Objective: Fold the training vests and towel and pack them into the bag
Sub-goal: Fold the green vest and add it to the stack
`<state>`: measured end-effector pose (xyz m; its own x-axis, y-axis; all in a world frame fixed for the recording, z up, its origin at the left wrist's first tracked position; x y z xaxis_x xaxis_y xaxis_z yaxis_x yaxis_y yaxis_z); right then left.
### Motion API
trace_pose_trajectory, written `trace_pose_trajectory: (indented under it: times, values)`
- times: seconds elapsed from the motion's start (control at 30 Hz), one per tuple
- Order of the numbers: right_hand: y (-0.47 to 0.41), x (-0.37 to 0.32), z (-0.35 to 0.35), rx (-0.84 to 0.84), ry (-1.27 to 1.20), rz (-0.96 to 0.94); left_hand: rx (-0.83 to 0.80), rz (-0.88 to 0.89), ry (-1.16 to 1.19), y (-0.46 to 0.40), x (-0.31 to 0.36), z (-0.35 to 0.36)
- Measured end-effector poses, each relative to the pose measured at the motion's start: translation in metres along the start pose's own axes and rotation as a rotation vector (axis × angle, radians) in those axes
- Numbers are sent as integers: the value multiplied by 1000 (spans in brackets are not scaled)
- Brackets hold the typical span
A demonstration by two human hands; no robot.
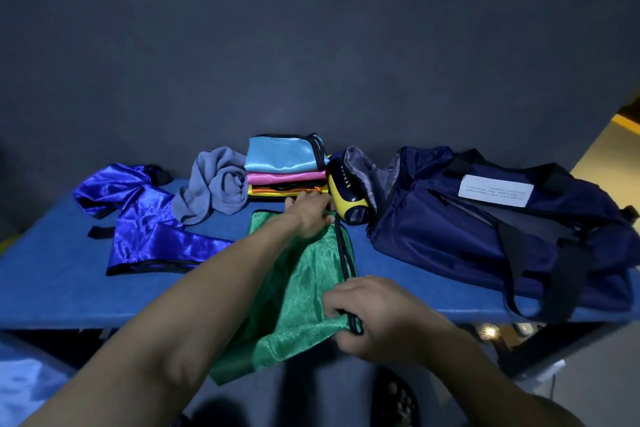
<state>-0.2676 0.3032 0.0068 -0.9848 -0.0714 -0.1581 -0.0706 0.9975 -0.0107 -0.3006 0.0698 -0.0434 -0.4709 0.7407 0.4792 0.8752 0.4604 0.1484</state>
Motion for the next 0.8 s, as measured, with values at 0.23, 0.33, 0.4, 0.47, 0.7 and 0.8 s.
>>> trace_pose_trajectory:
  times: [0.23, 0.33, 0.4, 0.47, 0.7, 0.8]
  values:
    - [-1, 4, 6, -17, -37, -24, 109, 140, 322, 6, -15, -1]
    - [0, 4, 9, -33, -36, -34, 174, 268, 619, 13, -16, -5]
    - [1, 4, 9, -33, -40, -35, 232, 287, 682, 18, -8, -3]
    - [3, 4, 8, -31, -41, -31, 288, 263, 632, 20, 0, 8]
    - [5, 3, 6, -51, -22, -43, 406, 219, 312, 26, 4, 35]
    - [3, -1, 5, -27, -13, -65, 426, 224, 238, 28, -2, 29]
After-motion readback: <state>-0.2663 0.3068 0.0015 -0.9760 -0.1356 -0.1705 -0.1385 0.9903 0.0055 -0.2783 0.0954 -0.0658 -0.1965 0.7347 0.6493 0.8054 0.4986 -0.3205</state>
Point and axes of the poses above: each hand's wrist, its own y-axis away from the middle knuckle, its own z-axis out of the palm, x = y × z, the point moved 3 cm from there along -y, towards the middle knuckle, and after that the axes turned 10 degrees about y, right-handed, at the moved point
